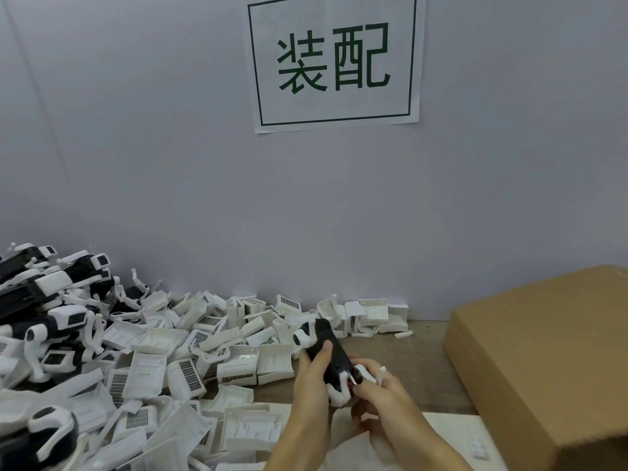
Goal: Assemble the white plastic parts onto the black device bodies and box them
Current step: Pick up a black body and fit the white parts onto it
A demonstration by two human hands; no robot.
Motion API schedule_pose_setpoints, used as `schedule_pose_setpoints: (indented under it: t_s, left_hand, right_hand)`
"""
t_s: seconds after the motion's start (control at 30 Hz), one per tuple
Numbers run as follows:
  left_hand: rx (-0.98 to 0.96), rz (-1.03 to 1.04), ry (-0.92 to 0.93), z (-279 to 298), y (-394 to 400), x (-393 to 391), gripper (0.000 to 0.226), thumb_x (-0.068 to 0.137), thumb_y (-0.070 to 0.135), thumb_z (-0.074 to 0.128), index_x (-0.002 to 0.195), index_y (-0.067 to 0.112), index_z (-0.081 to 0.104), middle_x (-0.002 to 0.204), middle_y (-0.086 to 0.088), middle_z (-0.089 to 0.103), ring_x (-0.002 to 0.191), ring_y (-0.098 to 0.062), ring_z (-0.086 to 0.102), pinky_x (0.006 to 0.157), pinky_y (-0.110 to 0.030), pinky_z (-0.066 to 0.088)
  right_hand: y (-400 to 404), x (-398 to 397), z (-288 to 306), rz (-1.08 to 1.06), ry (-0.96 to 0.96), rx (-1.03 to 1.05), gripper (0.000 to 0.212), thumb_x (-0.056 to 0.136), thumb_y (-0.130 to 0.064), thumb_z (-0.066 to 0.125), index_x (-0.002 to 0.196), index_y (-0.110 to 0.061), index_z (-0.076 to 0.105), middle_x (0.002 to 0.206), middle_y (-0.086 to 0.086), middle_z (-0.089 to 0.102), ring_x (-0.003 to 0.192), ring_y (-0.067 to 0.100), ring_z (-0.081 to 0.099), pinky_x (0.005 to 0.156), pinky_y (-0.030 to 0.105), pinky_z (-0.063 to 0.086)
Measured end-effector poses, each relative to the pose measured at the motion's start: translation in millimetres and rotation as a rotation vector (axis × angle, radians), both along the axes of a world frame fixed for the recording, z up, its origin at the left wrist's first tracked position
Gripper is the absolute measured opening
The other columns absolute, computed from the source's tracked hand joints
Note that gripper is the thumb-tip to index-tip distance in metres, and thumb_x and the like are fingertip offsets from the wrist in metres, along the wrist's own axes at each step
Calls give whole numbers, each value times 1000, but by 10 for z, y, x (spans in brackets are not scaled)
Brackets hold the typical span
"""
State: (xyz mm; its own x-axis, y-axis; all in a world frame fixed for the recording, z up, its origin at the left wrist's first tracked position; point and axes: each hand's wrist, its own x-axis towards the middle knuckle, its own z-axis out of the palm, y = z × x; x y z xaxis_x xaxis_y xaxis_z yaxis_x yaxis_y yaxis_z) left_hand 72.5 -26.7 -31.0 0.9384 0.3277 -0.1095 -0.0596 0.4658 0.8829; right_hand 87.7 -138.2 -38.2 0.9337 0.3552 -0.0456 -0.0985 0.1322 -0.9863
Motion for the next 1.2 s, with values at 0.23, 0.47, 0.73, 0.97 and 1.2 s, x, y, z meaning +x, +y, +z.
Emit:
schedule_pose_setpoints:
  t_s: [0.23,0.47,0.73,0.97,1.2]
  left_hand:
    - [70,-47,-56,-17,-41,-5,29,99,16,58,128,21,57,122,-19,68,113,-41,65,104,-58,48]
    - [7,-79,-83,-29,-24,-2,25,98,14,58,123,18,60,117,-20,71,110,-39,67,101,-56,50]
    - [-32,-31,2,-20,18,23,24,101,15,54,124,9,59,120,-29,66,113,-49,62,103,-64,45]
    - [37,-35,-42,-23,-31,17,22,99,12,58,120,17,61,114,-18,72,108,-40,68,101,-61,49]
    - [65,-40,-70,-41,-13,18,17,96,11,61,111,18,66,106,-14,76,103,-37,71,100,-58,51]
  right_hand:
    - [-18,18,-50,-43,-31,-42,30,98,3,46,110,-18,63,61,0,67,49,13,53,48,24,41]
    - [-13,74,-43,-38,12,-1,26,98,-2,48,107,-19,65,61,2,66,48,14,53,44,24,40]
    - [-25,47,-51,11,-20,-64,31,96,2,48,112,-20,64,65,0,68,51,14,56,48,24,42]
    - [-23,68,-66,-23,-28,-112,29,98,-4,46,111,-24,63,66,3,69,49,15,54,50,27,43]
    - [-31,43,-41,-8,9,-45,21,99,-12,56,113,-25,64,75,2,75,57,14,65,50,26,47]
